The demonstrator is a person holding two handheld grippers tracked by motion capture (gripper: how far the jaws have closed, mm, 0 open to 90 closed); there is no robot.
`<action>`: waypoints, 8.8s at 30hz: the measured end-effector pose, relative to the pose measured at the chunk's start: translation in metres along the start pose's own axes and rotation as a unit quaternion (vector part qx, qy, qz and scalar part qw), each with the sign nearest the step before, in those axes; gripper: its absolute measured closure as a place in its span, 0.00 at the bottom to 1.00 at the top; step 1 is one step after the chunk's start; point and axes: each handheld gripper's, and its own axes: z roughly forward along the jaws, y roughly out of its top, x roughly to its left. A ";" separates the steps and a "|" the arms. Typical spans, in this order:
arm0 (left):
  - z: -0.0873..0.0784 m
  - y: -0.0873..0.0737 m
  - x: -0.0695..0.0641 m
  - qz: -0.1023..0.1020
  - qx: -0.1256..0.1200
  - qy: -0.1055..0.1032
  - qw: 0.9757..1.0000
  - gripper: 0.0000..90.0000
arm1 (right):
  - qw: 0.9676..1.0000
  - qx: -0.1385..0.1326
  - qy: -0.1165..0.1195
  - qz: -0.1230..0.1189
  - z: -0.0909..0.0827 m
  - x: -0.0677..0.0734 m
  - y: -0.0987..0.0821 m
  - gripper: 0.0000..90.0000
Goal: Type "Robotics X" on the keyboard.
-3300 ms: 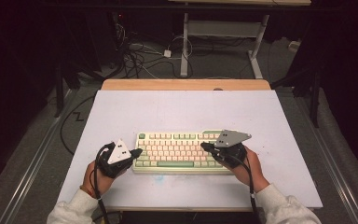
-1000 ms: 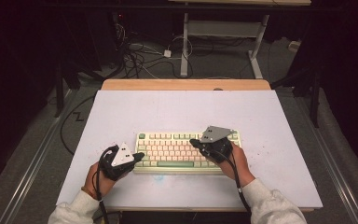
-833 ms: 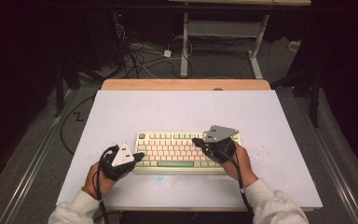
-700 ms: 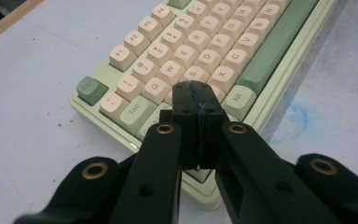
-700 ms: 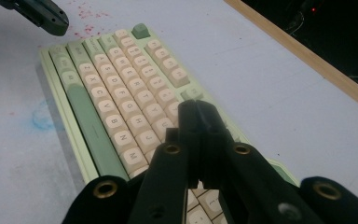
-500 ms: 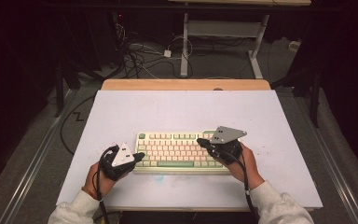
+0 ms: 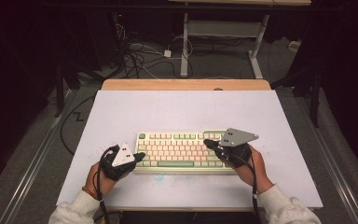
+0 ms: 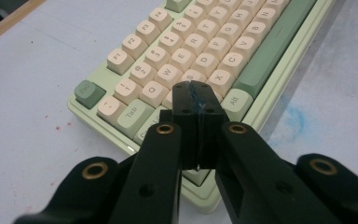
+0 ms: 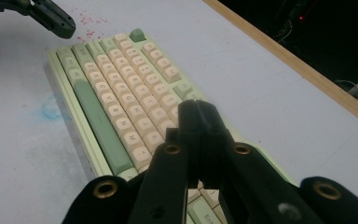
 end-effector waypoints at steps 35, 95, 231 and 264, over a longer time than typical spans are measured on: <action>0.028 0.041 -0.016 0.033 -0.007 -0.055 0.998 0.97 | 1.000 0.008 -0.011 0.012 -0.039 0.002 -0.030 1.00; 0.059 0.043 -0.017 0.047 0.038 -0.066 0.996 0.97 | 1.000 0.024 -0.002 0.012 -0.039 0.002 -0.037 1.00; 0.045 0.038 0.003 0.020 0.026 -0.025 0.999 0.97 | 1.000 0.025 -0.001 0.003 -0.040 0.006 -0.036 1.00; 0.021 0.041 0.000 0.019 -0.016 -0.018 1.000 0.97 | 1.000 0.019 -0.006 0.003 -0.043 0.004 -0.036 1.00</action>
